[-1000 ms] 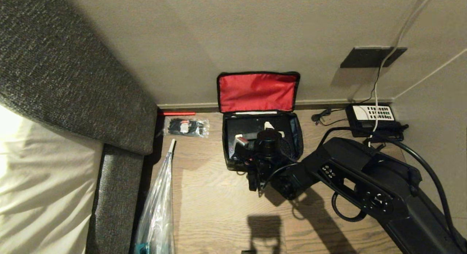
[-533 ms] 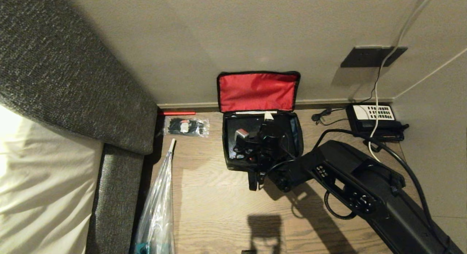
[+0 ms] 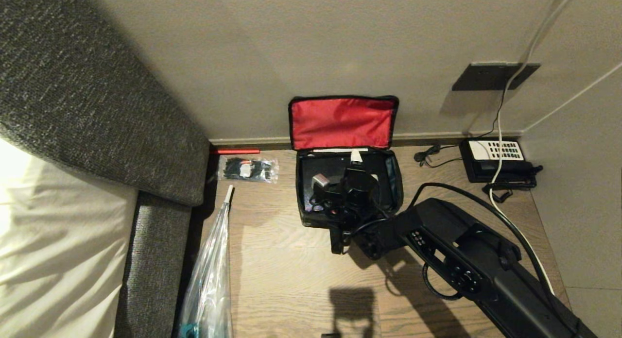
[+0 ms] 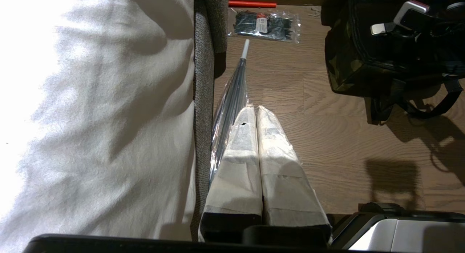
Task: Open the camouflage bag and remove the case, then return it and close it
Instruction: Lift the black box
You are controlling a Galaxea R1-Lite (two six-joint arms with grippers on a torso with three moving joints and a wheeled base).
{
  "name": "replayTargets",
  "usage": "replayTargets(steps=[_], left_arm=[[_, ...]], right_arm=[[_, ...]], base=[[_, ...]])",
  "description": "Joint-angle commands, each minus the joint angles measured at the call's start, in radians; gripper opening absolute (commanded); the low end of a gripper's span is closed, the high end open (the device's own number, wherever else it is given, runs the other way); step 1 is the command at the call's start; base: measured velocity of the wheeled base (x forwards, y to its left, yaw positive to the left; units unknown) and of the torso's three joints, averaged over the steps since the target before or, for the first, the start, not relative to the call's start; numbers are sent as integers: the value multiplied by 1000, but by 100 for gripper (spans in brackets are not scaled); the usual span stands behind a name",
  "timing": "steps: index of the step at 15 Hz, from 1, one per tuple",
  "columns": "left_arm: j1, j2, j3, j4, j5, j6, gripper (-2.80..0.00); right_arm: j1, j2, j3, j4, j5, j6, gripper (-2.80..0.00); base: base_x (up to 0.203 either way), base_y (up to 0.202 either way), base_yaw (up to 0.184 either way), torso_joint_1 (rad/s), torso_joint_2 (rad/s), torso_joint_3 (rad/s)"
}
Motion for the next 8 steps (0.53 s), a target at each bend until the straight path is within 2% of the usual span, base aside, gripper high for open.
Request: replayTargets(steps=[1,8], left_arm=[[0,-3,0,0,0,0,-280],[0,-4,0,0,0,0,-280]], right_arm=[[-2,38,-53,-12,-1,-15,0],[-28,31,-60,-35,-26,3,0]], base=[[0,0,0,0,0,0],[0,0,0,0,0,0]])
